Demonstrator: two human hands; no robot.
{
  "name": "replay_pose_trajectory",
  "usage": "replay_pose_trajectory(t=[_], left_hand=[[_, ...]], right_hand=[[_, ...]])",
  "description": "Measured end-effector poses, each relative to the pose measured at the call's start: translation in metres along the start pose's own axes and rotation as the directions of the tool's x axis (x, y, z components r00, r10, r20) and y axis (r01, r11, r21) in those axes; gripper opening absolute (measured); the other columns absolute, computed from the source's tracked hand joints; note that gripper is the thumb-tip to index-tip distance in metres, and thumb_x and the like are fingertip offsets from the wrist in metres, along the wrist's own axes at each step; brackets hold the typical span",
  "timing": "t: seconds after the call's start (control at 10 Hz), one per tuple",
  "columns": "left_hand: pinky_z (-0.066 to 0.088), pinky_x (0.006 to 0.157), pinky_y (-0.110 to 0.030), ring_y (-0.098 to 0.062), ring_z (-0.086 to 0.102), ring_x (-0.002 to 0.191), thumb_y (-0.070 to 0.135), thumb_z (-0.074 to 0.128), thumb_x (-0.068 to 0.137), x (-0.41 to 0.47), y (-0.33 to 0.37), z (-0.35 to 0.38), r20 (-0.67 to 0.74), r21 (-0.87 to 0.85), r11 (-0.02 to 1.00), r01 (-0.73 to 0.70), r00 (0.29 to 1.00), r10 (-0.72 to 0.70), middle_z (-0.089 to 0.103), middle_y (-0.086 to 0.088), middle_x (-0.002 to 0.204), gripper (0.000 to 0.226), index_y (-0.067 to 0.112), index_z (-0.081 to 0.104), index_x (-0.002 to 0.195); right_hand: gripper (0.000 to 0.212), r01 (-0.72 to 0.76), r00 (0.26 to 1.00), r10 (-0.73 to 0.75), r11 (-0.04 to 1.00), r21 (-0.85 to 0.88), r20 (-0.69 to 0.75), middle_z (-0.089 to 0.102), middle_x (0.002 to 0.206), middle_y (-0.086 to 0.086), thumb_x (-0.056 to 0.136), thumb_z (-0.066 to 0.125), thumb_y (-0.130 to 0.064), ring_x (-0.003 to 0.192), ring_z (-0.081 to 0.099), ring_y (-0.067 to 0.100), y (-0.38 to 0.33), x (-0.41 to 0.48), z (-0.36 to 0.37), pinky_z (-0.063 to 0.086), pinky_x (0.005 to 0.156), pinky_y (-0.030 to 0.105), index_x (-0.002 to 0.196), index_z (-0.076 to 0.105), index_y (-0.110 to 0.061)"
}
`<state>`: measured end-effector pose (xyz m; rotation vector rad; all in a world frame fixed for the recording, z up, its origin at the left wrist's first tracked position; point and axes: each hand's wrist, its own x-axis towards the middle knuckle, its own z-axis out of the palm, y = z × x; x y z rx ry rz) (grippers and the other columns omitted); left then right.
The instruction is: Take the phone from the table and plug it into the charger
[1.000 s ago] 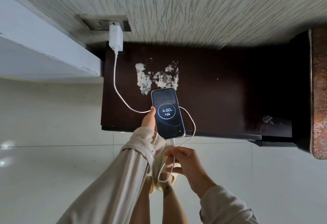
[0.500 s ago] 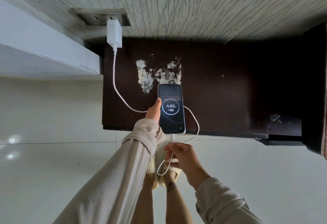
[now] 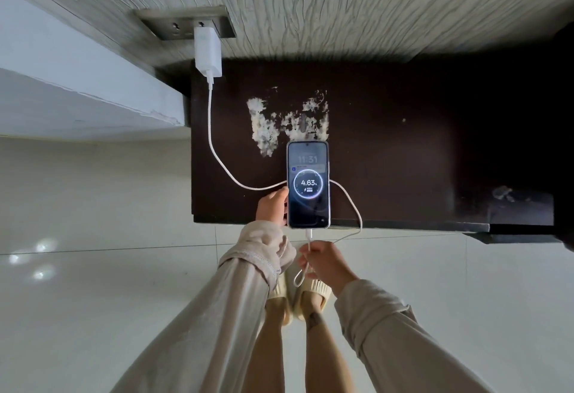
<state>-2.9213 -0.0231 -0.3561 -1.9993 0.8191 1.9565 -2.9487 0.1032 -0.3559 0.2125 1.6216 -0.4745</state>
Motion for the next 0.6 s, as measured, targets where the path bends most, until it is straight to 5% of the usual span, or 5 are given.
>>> replay_pose_trajectory(t=[0.2, 0.3, 0.4, 0.5, 0.6], left_hand=[[0.037, 0.084, -0.033, -0.020, 0.048, 0.103, 0.025, 0.041, 0.094, 0.000, -0.002, -0.004, 0.029, 0.111, 0.993, -0.040, 0.999, 0.037, 0.051, -0.005, 0.109, 0.038, 0.009, 0.049, 0.127], [0.037, 0.081, -0.031, -0.021, 0.047, 0.097, 0.022, 0.042, 0.094, -0.001, -0.004, -0.005, 0.034, 0.209, 0.971, -0.119, 0.993, 0.115, 0.050, -0.006, 0.105, 0.030, 0.009, 0.056, 0.116], [0.038, 0.082, -0.032, -0.022, 0.049, 0.093, 0.019, 0.041, 0.093, -0.005, -0.006, -0.008, 0.031, 0.354, 0.915, -0.194, 0.980, 0.196, 0.051, -0.012, 0.097, 0.024, 0.012, 0.061, 0.082], [0.045, 0.074, -0.028, -0.025, 0.057, 0.088, 0.017, 0.042, 0.092, -0.007, -0.012, -0.017, 0.017, 0.410, 0.895, -0.174, 0.983, 0.184, 0.059, -0.012, 0.098, 0.025, 0.007, 0.062, 0.102], [0.042, 0.042, -0.011, -0.013, 0.052, 0.060, 0.014, 0.044, 0.091, -0.017, -0.016, -0.028, -0.015, 0.387, 0.916, -0.109, 0.992, 0.124, 0.060, -0.010, 0.085, 0.016, 0.012, 0.059, 0.096]], right_hand=[[0.030, 0.055, 0.998, -0.060, 0.956, -0.288, -0.009, 0.065, 0.113, 0.018, 0.088, 0.046, -0.009, 0.089, 0.050, 0.019, 0.000, 0.003, 0.000, 0.038, 0.078, 0.029, 0.115, 0.058, -0.004], [0.036, 0.125, 0.991, -0.132, 0.892, -0.434, 0.015, 0.060, 0.122, 0.019, 0.091, 0.044, -0.018, 0.101, 0.056, 0.028, 0.000, -0.004, -0.005, 0.043, 0.087, 0.036, 0.125, 0.047, -0.008], [0.044, 0.145, 0.989, -0.137, 0.922, -0.358, 0.045, 0.059, 0.125, 0.016, 0.089, 0.045, -0.011, 0.109, 0.055, 0.031, 0.002, -0.021, -0.013, 0.041, 0.084, 0.032, 0.133, 0.039, -0.011], [0.031, 0.130, 0.991, -0.125, 0.979, -0.154, 0.043, 0.061, 0.110, 0.015, 0.089, 0.047, -0.004, 0.095, 0.058, 0.029, 0.001, -0.046, -0.031, 0.045, 0.073, 0.032, 0.120, 0.052, -0.006], [0.020, 0.198, 0.979, -0.196, 0.980, 0.017, -0.058, 0.063, 0.074, 0.007, 0.088, 0.046, 0.006, 0.059, 0.056, 0.014, -0.005, -0.091, -0.062, 0.043, 0.054, 0.022, 0.086, 0.061, -0.007]])
